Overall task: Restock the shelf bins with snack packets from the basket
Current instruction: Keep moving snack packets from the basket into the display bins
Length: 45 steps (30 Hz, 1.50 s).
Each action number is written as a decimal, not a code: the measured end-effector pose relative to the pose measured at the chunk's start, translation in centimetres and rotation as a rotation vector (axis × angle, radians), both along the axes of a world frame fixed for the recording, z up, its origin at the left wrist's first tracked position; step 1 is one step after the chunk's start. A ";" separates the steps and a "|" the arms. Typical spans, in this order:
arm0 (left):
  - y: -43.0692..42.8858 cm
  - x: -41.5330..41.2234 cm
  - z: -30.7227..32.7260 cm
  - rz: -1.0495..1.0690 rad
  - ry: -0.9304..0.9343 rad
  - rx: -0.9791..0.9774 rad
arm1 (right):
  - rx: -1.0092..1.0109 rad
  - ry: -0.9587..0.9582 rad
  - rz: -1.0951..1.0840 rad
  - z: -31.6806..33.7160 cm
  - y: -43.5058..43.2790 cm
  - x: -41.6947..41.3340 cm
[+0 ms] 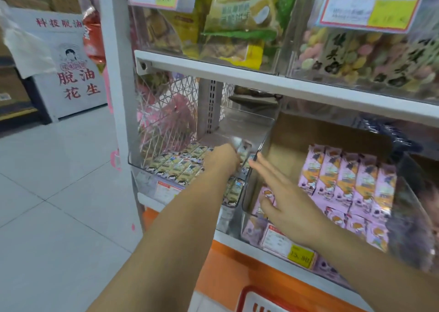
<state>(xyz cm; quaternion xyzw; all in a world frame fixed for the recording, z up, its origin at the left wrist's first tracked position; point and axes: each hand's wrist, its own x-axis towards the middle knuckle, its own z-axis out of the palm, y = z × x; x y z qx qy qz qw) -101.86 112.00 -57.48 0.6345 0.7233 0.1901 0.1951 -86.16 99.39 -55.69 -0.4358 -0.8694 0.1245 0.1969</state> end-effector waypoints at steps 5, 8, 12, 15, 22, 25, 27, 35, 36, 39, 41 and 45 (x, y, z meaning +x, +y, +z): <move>0.9 0.0 -0.9 -0.063 0.231 -0.076 | -0.014 0.001 -0.012 -0.4 0.4 0.1; 0.7 -0.1 -1.1 -0.053 0.265 -0.057 | 0.003 -0.005 -0.012 -0.6 0.4 0.2; -0.7 -0.6 -0.4 -0.086 0.230 -0.058 | 0.027 -0.025 -0.025 -0.2 0.1 0.1; -3.7 -1.4 0.9 -0.098 0.160 0.077 | 0.104 -0.035 -0.064 0.0 -0.4 0.2; -19.3 -2.5 -0.4 -0.155 -0.431 0.716 | 0.442 0.236 -0.002 -2.6 -7.3 0.6; -24.1 -1.9 -6.7 -0.102 -0.490 0.667 | 0.294 0.215 0.009 -6.6 -10.7 1.5; -26.3 -1.1 -11.3 -0.122 -0.437 0.510 | 0.151 0.140 -0.037 -9.9 -12.2 2.4; -30.4 1.7 -21.3 -0.209 -0.354 -0.005 | -0.673 -0.190 -0.256 -21.3 -15.7 6.2; -30.5 1.8 -21.2 -0.194 -0.361 0.007 | -0.705 -0.210 -0.258 -22.2 -15.7 6.3; -30.4 2.0 -21.0 -0.204 -0.342 0.048 | -0.789 -0.185 -0.269 -24.6 -15.0 5.5; -30.4 1.9 -21.3 -0.207 -0.334 0.056 | -0.859 -0.128 -0.288 -26.7 -14.4 4.1; -30.4 1.9 -21.9 -0.190 -0.330 0.054 | -1.010 -0.039 -0.298 -30.9 -14.1 1.3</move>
